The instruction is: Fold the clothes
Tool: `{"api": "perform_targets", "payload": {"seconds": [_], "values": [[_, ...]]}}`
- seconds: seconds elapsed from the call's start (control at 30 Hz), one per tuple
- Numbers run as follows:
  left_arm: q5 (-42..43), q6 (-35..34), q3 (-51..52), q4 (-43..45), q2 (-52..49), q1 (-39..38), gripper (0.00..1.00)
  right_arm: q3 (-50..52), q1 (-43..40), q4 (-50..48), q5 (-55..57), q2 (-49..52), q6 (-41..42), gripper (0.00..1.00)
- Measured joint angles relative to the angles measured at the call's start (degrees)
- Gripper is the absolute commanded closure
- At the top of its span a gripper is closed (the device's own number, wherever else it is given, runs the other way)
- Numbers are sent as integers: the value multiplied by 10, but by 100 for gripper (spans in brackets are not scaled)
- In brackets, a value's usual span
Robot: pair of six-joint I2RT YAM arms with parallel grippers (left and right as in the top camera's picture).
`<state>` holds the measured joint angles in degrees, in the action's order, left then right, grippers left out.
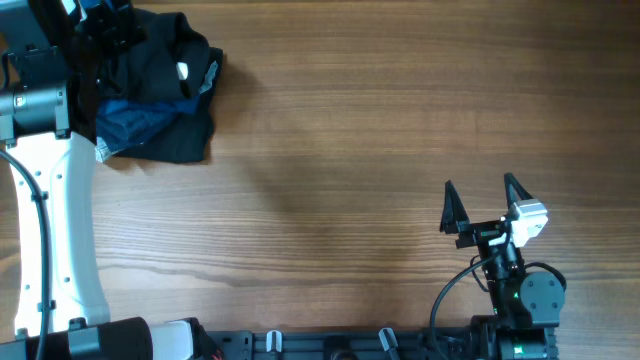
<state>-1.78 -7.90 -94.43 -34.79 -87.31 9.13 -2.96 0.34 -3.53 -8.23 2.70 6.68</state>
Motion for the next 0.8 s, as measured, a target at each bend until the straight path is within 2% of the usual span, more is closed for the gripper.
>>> {"api": "perform_targets", "payload": {"seconds": [0.27, 0.8], "values": [[0, 0, 0, 0, 0, 0, 0, 25, 0, 33, 17, -16, 0, 0], [0, 0, 0, 0, 0, 0, 0, 25, 0, 33, 28, -16, 0, 0]]}}
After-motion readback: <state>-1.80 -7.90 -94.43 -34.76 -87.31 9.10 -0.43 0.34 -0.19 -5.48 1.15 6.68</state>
